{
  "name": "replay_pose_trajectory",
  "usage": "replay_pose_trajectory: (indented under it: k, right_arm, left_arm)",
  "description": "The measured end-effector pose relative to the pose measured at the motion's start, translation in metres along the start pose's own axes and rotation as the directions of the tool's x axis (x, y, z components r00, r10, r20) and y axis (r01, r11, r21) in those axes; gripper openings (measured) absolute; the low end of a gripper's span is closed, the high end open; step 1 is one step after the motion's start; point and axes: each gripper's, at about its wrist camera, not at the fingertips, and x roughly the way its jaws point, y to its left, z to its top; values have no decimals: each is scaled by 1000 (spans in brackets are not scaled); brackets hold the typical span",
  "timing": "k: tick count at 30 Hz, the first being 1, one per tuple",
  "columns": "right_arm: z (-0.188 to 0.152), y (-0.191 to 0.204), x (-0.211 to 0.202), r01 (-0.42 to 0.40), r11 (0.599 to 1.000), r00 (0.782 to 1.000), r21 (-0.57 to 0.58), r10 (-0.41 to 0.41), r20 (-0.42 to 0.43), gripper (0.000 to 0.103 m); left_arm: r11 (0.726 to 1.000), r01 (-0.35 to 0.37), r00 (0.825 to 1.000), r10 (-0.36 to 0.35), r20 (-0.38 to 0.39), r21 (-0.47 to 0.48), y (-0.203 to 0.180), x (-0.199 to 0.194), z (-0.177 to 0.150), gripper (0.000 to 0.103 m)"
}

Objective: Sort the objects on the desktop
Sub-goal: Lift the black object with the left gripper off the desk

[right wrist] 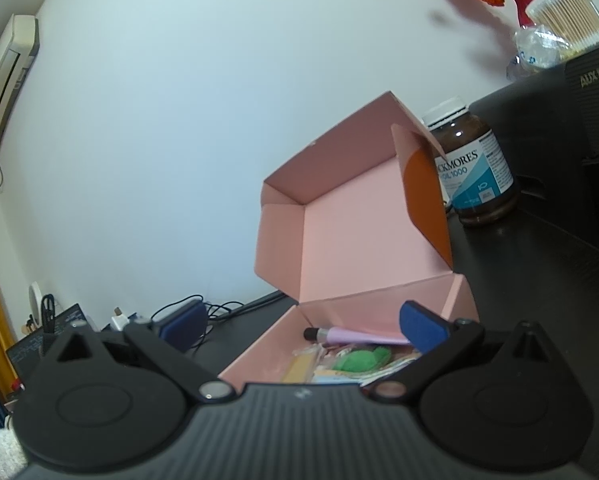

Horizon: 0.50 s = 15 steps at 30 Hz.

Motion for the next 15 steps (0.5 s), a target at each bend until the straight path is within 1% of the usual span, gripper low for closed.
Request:
replay_pose_trajectory:
  k: [6, 11, 15]
  right_arm:
    - [0, 0, 0, 2, 1000, 1000, 0, -2, -1, 102]
    - [0, 0, 1, 1, 1000, 1000, 6, -1, -1, 102]
    - [0, -1, 1, 1, 1000, 1000, 8, -1, -1, 102]
  left_arm:
    - [1000, 13, 999, -12, 34, -15, 2, -11, 5, 27]
    - [1000, 26, 997, -26, 74, -8, -3, -22, 11, 27]
    - [999, 41, 995, -42, 91, 3, -10, -28, 14, 27]
